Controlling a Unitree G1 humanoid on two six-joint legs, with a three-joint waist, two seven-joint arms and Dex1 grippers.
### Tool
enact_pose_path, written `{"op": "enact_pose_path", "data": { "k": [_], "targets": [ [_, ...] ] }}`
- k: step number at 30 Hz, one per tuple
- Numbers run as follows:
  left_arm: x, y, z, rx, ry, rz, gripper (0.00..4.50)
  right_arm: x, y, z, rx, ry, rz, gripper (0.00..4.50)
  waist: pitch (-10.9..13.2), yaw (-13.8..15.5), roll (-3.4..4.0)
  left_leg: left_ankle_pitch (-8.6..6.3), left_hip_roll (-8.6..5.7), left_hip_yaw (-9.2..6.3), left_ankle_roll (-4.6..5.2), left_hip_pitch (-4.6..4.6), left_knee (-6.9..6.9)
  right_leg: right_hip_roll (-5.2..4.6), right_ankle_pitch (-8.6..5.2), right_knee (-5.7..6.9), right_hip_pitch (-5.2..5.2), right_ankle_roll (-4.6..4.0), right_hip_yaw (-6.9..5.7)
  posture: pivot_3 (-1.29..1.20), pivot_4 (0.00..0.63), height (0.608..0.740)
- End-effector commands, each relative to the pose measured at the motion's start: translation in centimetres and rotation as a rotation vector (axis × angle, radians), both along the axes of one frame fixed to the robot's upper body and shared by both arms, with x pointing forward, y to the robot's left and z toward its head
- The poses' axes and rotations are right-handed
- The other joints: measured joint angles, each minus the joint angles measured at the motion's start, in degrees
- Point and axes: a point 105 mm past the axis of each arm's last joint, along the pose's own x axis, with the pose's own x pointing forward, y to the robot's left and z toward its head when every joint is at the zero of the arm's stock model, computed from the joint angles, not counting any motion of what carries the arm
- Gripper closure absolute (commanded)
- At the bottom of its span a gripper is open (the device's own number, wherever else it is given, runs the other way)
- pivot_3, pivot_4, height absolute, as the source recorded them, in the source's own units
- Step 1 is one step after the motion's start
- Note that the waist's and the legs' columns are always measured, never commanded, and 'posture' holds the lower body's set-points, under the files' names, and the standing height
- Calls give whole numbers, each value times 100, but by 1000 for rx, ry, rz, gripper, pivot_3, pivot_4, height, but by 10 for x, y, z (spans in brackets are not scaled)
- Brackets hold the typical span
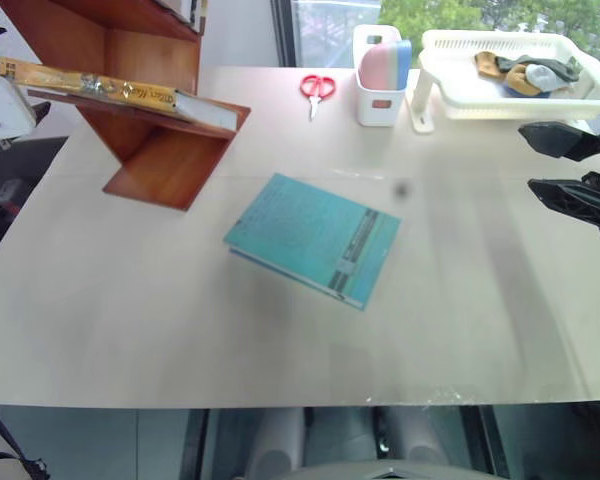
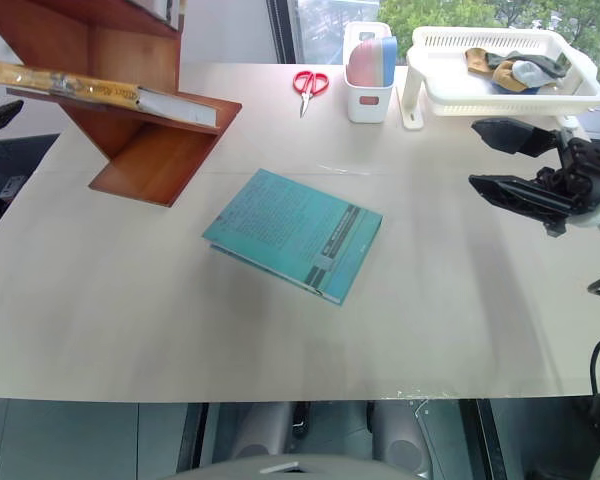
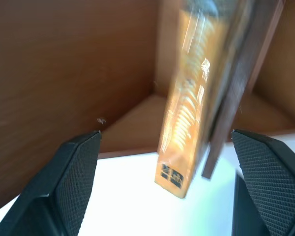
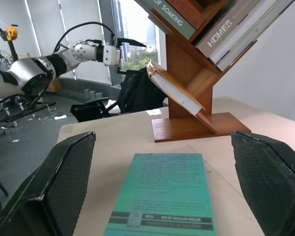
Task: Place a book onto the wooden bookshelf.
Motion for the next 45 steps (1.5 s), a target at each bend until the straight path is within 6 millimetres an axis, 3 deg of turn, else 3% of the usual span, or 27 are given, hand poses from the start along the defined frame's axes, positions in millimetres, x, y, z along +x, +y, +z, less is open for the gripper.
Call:
{"op": "enact_pose_path", "data": {
  "k": [1,5,8,12,17,24,26,30,37,45],
  "targets": [
    [-18,-15,17,-65,-71,-126,21,-3,-1,9,-11,-40,4,0,0,4,0,0,0,-2,0,0,2,0,0,1,0,0,-3,0,150,740],
    [-28,-47,11,-218,-93,-292,21,2,0,11,-22,-34,14,0,-5,-6,7,0,13,-16,0,6,3,-6,0,7,0,-1,11,0,150,740],
    [-29,-86,4,-353,-68,-423,21,4,1,15,-25,-38,25,0,-5,30,7,0,16,-24,1,5,14,-3,1,13,3,-1,4,0,150,740],
    [-16,-147,-22,-509,-21,-542,21,6,3,16,-29,-39,36,0,-7,43,9,-1,12,-22,1,5,36,0,1,16,19,0,-10,0,150,740],
    [0,-208,-49,-619,32,-602,21,3,4,15,-37,-36,33,0,-7,45,9,-1,-8,-22,2,5,56,6,1,34,24,0,-12,0,150,740],
    [19,-248,-67,-776,95,-604,21,-3,-3,17,-52,-38,-8,0,-9,27,13,-1,-11,-35,2,4,63,10,1,36,25,0,-8,0,150,740],
    [30,-250,-70,-832,89,-558,21,-5,-4,17,-51,-41,-18,0,-9,41,12,-1,-12,-40,2,5,65,9,1,36,27,0,-9,0,150,740],
    [47,-230,-69,-913,17,-405,21,-6,-5,16,-52,-43,-37,0,-9,39,12,-1,-15,-45,2,5,69,8,1,36,31,1,-12,0,150,740],
    [63,-174,-65,-1070,-134,-143,21,-7,-4,12,-51,-39,-46,0,-9,38,12,-1,-15,-59,2,5,69,8,1,36,30,0,-11,0,150,740],
    [56,-190,-81,-1071,-6,-193,21,-7,-7,5,-57,-18,-73,0,-10,16,12,-1,-13,-52,2,22,64,9,1,43,34,0,-1,0,150,740]
  ]
}}
